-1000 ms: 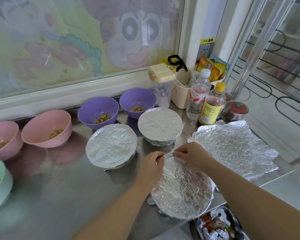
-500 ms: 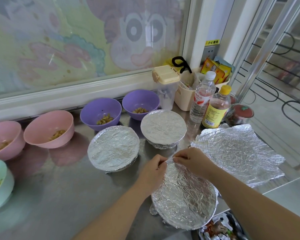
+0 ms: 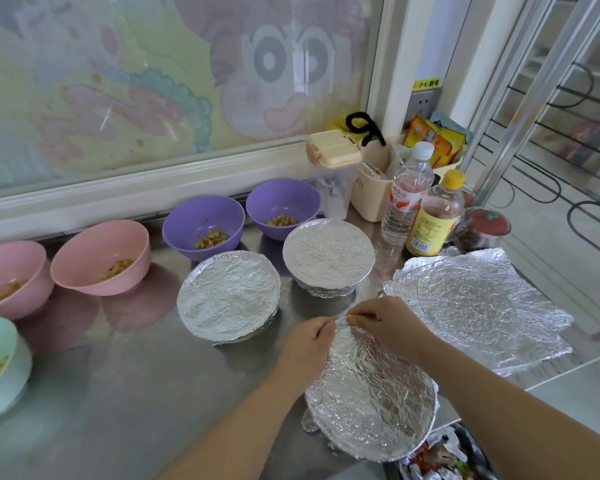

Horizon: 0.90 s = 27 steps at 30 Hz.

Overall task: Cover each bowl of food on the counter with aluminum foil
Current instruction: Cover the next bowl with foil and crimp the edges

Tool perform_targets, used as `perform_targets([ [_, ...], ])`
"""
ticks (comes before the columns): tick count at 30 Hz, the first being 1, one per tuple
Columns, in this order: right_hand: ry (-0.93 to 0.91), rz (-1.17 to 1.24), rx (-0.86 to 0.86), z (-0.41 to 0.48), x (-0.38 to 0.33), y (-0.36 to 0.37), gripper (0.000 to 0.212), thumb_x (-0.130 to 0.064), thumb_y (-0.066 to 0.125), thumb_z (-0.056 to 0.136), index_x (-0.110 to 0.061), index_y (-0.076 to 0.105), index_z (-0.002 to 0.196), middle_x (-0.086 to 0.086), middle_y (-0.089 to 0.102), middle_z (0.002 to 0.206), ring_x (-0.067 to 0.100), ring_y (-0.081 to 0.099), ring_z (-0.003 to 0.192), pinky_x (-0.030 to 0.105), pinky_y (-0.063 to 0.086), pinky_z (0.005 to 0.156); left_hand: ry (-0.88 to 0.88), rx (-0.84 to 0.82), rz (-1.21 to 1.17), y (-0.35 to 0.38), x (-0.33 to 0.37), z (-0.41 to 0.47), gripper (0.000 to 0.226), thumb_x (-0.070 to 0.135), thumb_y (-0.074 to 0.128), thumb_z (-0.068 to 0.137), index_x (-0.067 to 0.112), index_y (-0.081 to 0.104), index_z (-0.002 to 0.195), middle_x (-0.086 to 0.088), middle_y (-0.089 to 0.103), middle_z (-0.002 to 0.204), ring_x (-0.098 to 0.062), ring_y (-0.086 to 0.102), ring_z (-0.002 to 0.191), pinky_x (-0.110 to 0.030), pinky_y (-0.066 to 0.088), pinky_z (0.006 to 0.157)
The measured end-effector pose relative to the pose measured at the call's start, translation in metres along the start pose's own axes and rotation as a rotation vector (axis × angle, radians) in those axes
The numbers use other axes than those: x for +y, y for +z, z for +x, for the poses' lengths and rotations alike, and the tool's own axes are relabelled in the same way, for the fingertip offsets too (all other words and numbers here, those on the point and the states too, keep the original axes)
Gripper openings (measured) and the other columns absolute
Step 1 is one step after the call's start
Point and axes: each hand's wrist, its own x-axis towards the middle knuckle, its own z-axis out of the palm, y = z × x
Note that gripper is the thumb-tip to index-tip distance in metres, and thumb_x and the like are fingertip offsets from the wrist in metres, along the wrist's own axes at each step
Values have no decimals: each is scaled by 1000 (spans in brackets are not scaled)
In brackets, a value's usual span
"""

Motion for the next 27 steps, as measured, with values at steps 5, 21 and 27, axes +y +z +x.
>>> perform_targets([
  [5, 15, 24, 1, 1, -6, -3, 9, -26, 74, 92, -25, 81, 97, -7, 76, 80, 5, 65, 69, 25, 53, 69, 51, 49, 109, 3, -1, 1, 29, 25, 45, 105, 11, 71, 102, -8, 63, 73, -9, 47, 61, -23, 34, 56],
  [21, -20, 49, -45, 4, -10, -3, 6, -24, 76, 89, -23, 82, 86, -12, 72, 68, -4, 59, 58, 11, 43, 58, 79, 86, 156, 5, 4, -3, 28, 23, 44, 105, 13, 70, 101, 8, 47, 58, -5, 41, 52, -19, 33, 51],
  [27, -31, 25, -53, 4, -13, 0, 7, -25, 75, 89, -24, 81, 86, -11, 73, 71, 1, 63, 61, 17, 48, 65, 61, 113, 147, 6, 1, -5, 32, 22, 44, 105, 5, 65, 89, 3, 47, 59, -10, 40, 54, -27, 33, 55],
])
